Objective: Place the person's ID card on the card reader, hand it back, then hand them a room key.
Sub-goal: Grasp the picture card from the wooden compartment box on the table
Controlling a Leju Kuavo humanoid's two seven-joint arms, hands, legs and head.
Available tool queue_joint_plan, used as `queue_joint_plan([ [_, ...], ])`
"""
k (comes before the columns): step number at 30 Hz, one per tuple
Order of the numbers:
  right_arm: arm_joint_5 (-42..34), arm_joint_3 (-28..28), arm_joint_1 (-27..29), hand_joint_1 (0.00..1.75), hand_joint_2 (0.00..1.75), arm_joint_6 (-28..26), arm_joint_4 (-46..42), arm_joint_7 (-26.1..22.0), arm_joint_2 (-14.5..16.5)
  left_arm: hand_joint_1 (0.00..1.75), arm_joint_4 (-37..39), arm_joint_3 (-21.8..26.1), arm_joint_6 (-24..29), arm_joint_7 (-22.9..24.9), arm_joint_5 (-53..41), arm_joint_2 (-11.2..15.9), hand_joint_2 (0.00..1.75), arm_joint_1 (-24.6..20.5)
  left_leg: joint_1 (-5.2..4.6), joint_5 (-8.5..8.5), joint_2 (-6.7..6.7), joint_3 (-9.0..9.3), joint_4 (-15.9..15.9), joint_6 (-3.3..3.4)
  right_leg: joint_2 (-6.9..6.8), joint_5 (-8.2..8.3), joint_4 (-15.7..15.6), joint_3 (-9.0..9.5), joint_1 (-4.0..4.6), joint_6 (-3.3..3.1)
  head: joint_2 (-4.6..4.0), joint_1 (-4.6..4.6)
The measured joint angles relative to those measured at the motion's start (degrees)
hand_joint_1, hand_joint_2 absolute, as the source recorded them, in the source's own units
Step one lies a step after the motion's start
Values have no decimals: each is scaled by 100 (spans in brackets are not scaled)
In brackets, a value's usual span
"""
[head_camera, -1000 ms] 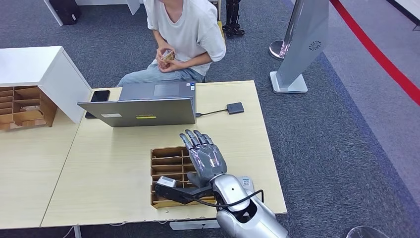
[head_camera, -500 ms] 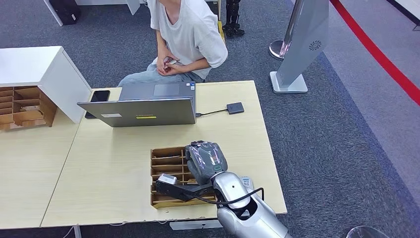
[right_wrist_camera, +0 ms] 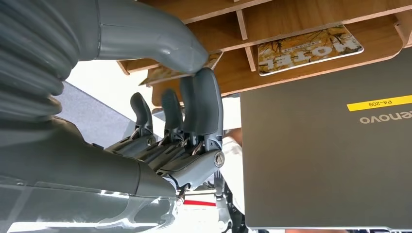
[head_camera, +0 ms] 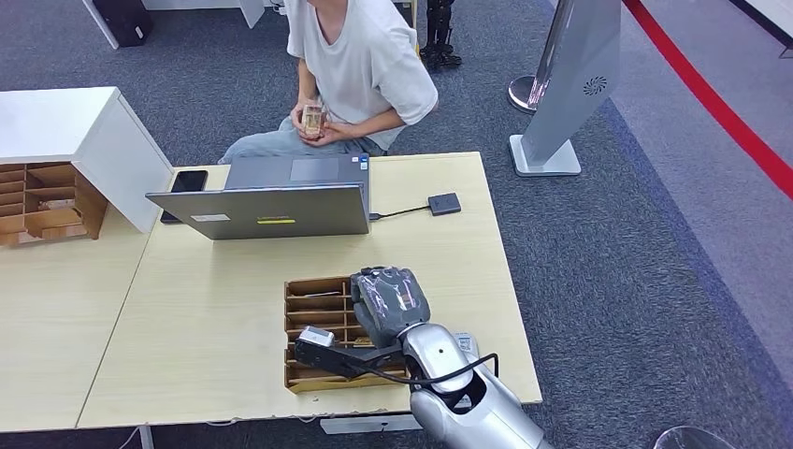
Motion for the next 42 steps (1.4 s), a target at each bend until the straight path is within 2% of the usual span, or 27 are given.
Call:
queue_joint_plan([
  [21, 10, -16, -1, 134, 175, -114, -500, -97, 0, 0, 0, 0, 18, -12, 107, 2, 0, 2, 0, 0, 0, 0, 0, 0, 0, 0, 0, 0, 0, 0, 0, 0],
  [25, 13, -16, -1, 151, 175, -123, -558, -103, 0, 0, 0, 0, 21, -15, 110, 2, 0, 3, 0, 0, 0, 0, 0, 0, 0, 0, 0, 0, 0, 0, 0, 0],
  [26, 15, -16, -1, 151, 175, -132, -570, -104, 0, 0, 0, 0, 23, -15, 110, 2, 0, 3, 0, 0, 0, 0, 0, 0, 0, 0, 0, 0, 0, 0, 0, 0],
  [29, 19, -17, -1, 137, 175, -166, -585, -111, 0, 0, 0, 0, 26, -20, 110, 2, 0, 2, 0, 0, 0, 0, 0, 0, 0, 0, 0, 0, 0, 0, 0, 1],
  [30, 20, -17, -1, 128, 175, -174, -586, -116, 0, 0, 0, 0, 26, -22, 111, 2, 0, 2, 0, 0, 0, 0, 0, 0, 0, 0, 0, 0, 0, 0, 0, 1],
  [34, 31, -15, 0, 68, 175, -183, -586, -129, 0, 0, 0, 0, 30, -24, 112, 2, 0, 2, 0, 0, 0, 0, 0, 0, 0, 0, 0, 0, 0, 0, 0, -1],
  [38, 53, -14, 1, 21, 175, -184, -582, -139, 0, 0, 0, 0, 34, -24, 111, 2, 0, 2, 0, 0, 0, 0, 0, 0, 0, 0, 0, 0, 0, 0, 0, 0],
  [39, 53, -13, 1, 13, 175, -183, -578, -139, 0, 0, 0, -1, 35, -24, 110, 2, 0, 2, 0, 0, 0, 0, 0, 0, 0, 0, 0, 0, 0, 0, 0, -1],
  [42, 53, -11, 3, 10, 175, -181, -551, -140, 0, 0, 0, -2, 37, -24, 110, 2, 0, 2, 0, 0, 0, 0, 0, 0, 0, 0, 0, 0, 0, 0, 0, 0],
])
